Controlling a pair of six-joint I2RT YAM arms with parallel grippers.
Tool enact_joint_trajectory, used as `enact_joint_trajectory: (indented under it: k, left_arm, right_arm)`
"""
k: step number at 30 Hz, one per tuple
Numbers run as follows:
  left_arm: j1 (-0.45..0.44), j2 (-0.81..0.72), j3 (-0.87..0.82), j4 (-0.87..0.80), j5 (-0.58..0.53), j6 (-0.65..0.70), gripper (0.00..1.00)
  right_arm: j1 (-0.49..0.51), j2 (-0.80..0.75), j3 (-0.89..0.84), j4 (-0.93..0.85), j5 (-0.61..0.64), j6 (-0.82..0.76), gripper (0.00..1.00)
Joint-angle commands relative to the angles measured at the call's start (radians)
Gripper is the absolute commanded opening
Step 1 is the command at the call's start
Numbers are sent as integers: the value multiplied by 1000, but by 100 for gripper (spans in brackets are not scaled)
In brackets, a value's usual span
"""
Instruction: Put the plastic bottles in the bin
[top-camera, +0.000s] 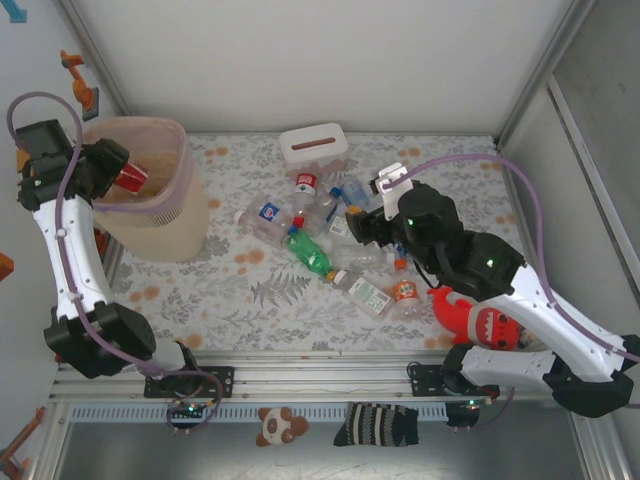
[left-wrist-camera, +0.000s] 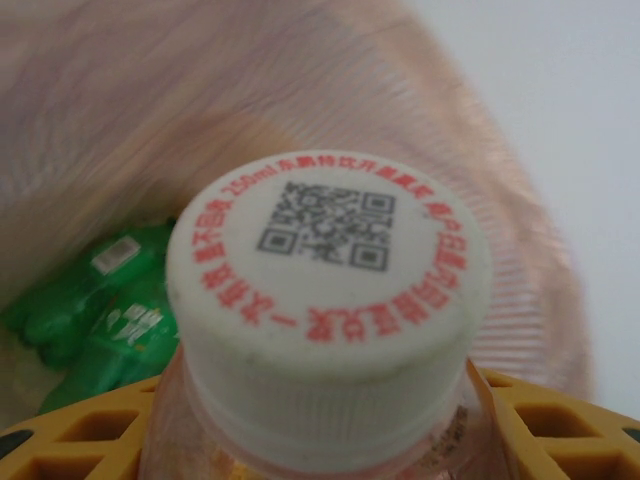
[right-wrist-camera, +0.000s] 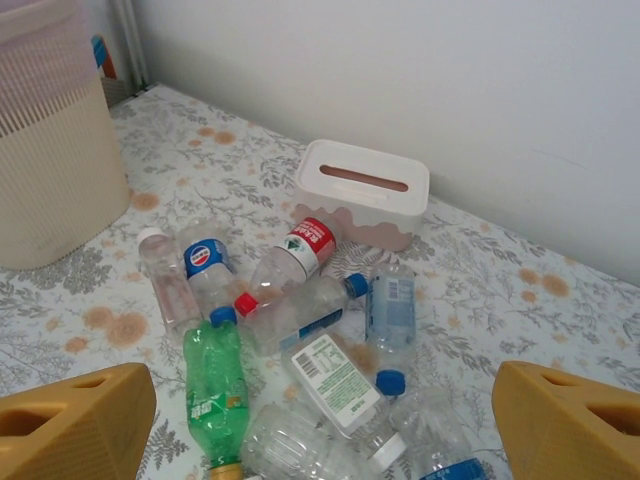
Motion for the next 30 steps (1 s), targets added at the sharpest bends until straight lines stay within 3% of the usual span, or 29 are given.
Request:
enact_joint_trajectory:
  k: [1,10,21,30]
  left_arm:
    - [4,36,4,-86,-56,-102,51]
    - [3,196,70,-276,-182,-237,56]
    - [3,288,136,-282,-140,-277,61]
    - [3,287,314,-342,-121,-307,62]
  right_arm:
    - [-15,-12,-14,-5,16,-12,86]
    - [-43,3,-24,-4,-7,-7,87]
    - [-53,0,-24,-2,-1,-4,86]
    - [-56,-1,-15,-2,-1,-6,86]
